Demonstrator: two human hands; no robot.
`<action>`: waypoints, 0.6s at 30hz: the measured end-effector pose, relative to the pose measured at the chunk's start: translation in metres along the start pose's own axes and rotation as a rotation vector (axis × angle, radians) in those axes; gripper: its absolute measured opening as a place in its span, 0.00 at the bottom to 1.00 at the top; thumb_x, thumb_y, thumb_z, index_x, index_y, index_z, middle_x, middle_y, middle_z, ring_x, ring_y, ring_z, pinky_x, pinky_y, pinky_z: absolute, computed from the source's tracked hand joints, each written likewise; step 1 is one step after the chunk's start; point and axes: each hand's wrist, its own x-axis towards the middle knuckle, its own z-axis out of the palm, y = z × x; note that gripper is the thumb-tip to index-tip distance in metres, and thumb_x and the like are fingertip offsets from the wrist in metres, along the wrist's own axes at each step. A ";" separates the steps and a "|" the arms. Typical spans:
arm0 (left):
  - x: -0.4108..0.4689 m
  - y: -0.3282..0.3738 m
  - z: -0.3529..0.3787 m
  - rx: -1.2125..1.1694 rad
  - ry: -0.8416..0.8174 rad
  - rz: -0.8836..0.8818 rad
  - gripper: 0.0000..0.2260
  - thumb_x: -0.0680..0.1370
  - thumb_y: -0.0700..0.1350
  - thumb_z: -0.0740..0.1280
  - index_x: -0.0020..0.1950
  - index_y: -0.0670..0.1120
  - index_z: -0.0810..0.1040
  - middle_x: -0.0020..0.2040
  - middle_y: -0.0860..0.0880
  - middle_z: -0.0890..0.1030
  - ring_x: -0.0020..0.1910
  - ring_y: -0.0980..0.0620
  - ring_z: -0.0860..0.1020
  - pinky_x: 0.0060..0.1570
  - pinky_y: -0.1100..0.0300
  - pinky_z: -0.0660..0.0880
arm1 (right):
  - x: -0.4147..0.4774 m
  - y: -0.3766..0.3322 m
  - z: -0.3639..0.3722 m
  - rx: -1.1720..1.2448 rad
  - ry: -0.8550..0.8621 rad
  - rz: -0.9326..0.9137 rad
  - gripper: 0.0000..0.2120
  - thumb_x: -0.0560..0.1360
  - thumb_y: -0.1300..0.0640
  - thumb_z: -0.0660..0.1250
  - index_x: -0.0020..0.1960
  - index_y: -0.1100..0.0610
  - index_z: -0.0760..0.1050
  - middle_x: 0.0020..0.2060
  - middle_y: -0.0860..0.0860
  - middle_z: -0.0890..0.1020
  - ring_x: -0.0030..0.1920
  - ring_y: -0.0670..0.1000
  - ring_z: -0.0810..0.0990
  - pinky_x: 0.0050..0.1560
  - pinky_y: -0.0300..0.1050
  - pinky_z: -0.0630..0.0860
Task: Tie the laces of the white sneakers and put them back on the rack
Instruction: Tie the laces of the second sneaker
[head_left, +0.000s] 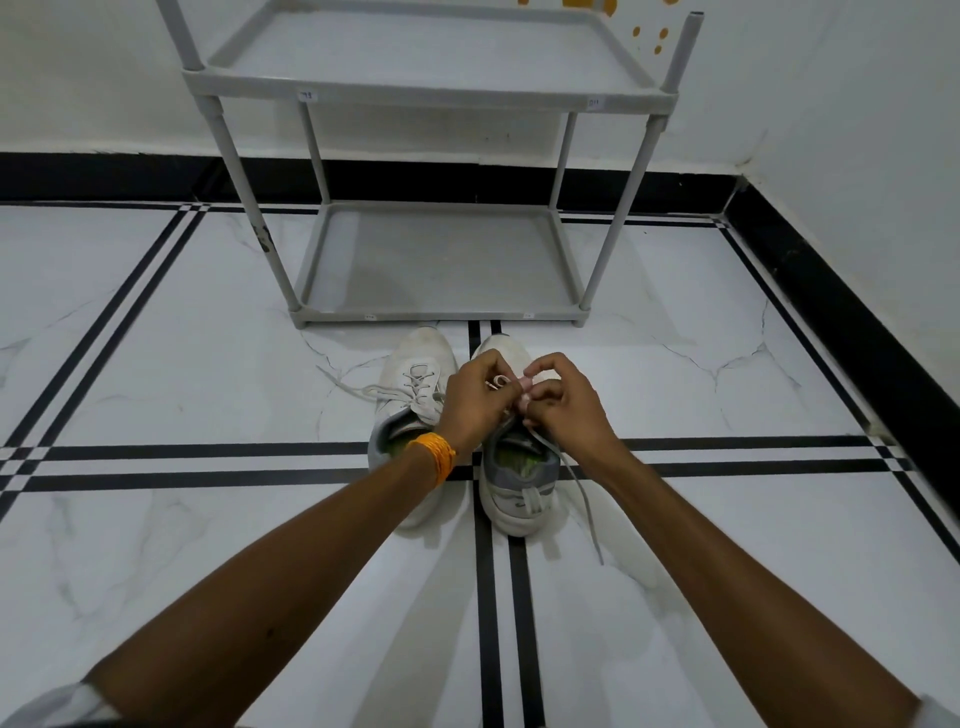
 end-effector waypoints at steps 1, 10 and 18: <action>-0.001 0.000 0.000 0.007 0.016 0.021 0.11 0.74 0.48 0.73 0.40 0.43 0.75 0.37 0.44 0.83 0.38 0.44 0.82 0.39 0.47 0.81 | -0.001 0.001 0.001 -0.022 0.031 -0.003 0.11 0.75 0.67 0.68 0.53 0.54 0.76 0.38 0.53 0.84 0.38 0.49 0.84 0.44 0.43 0.82; -0.006 0.004 -0.006 0.278 -0.059 0.285 0.04 0.74 0.42 0.71 0.44 0.45 0.77 0.39 0.47 0.83 0.39 0.51 0.82 0.39 0.54 0.80 | 0.003 0.002 0.011 -0.571 0.085 -0.129 0.10 0.80 0.64 0.60 0.55 0.61 0.80 0.46 0.57 0.83 0.43 0.53 0.81 0.45 0.38 0.75; -0.004 0.007 -0.011 0.896 -0.110 0.562 0.12 0.73 0.33 0.63 0.51 0.43 0.81 0.44 0.44 0.81 0.46 0.44 0.77 0.42 0.53 0.70 | 0.011 0.007 0.008 -0.630 0.056 -0.060 0.08 0.79 0.61 0.63 0.46 0.62 0.80 0.44 0.58 0.80 0.42 0.55 0.79 0.39 0.39 0.72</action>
